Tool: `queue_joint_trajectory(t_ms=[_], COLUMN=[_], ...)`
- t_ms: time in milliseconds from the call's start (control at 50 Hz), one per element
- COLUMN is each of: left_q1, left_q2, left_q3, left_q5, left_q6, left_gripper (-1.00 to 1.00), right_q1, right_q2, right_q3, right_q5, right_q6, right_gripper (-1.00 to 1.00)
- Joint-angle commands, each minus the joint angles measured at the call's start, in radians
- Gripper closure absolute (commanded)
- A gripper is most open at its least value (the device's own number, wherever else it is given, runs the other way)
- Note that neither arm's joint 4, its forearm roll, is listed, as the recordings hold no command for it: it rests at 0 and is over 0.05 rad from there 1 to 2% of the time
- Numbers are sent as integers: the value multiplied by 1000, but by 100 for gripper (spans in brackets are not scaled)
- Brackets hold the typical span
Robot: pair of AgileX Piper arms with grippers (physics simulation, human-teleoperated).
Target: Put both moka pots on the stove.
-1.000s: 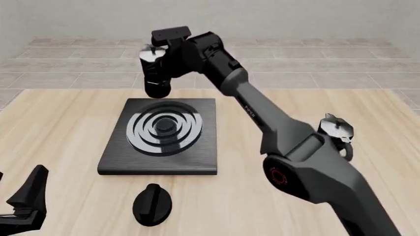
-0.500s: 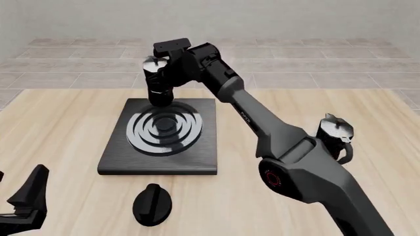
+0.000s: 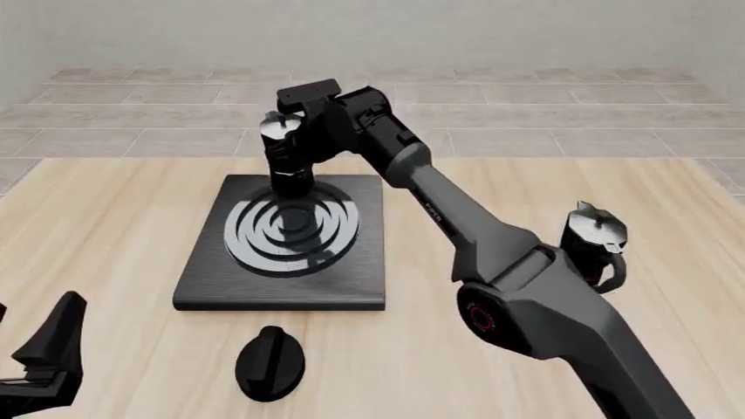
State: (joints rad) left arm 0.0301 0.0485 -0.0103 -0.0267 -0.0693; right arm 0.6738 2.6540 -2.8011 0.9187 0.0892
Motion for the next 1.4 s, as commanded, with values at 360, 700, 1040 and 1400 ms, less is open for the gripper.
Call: queue_joint_trajectory(t_ms=[360,700,1040,1400], left_q1=[0,1,2,-1], left_q2=[-6,-13,-8,-1], left_q3=[-2,-2,0,2], left_q5=[7,13,6,-2], left_q6=[-4,-4,-4,-1], left_gripper=[-100,-100,-100,-100], right_q1=[3,18,35,25], right_q2=[-100,-141,-183,-263], right_q3=[265,340,392,373], right_q5=[-163,-199,-222,-161], right_q6=[35,32,20,-40], right_gripper=[100,100,-100,-100])
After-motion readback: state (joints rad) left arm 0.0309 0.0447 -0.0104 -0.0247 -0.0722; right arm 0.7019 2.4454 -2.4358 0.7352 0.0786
